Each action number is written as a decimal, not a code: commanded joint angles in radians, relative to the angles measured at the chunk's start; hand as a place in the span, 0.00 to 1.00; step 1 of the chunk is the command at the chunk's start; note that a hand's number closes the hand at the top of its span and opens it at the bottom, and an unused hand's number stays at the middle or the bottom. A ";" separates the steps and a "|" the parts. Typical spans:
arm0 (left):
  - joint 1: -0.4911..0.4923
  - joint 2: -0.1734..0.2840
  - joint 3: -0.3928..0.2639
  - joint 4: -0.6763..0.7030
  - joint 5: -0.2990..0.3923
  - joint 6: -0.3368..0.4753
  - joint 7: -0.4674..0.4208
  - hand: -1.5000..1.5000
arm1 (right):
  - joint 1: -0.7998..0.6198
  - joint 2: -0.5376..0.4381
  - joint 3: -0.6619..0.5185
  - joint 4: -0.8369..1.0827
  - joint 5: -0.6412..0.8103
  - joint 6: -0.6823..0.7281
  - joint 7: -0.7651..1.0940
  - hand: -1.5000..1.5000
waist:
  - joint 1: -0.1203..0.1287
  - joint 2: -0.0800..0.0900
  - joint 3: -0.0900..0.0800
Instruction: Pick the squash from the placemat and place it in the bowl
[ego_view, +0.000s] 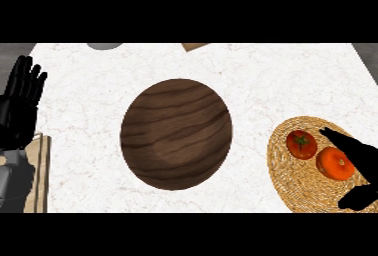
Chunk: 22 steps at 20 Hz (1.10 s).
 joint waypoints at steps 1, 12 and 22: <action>0.018 -0.020 0.016 0.013 -0.008 -0.014 -0.038 0.50 | -0.080 0.037 -0.009 0.089 0.037 0.005 0.010 0.00 | 0.001 0.000 0.000; 0.049 -0.021 0.037 -0.033 0.000 -0.055 -0.029 0.50 | -0.032 0.043 -0.035 0.113 0.107 -0.182 -0.185 1.00 | -0.001 -0.001 0.000; -0.069 -0.043 -0.033 -0.046 -0.018 -0.051 0.032 0.50 | -0.462 -0.184 0.036 0.472 0.183 -0.060 -0.473 1.00 | 0.117 0.037 0.007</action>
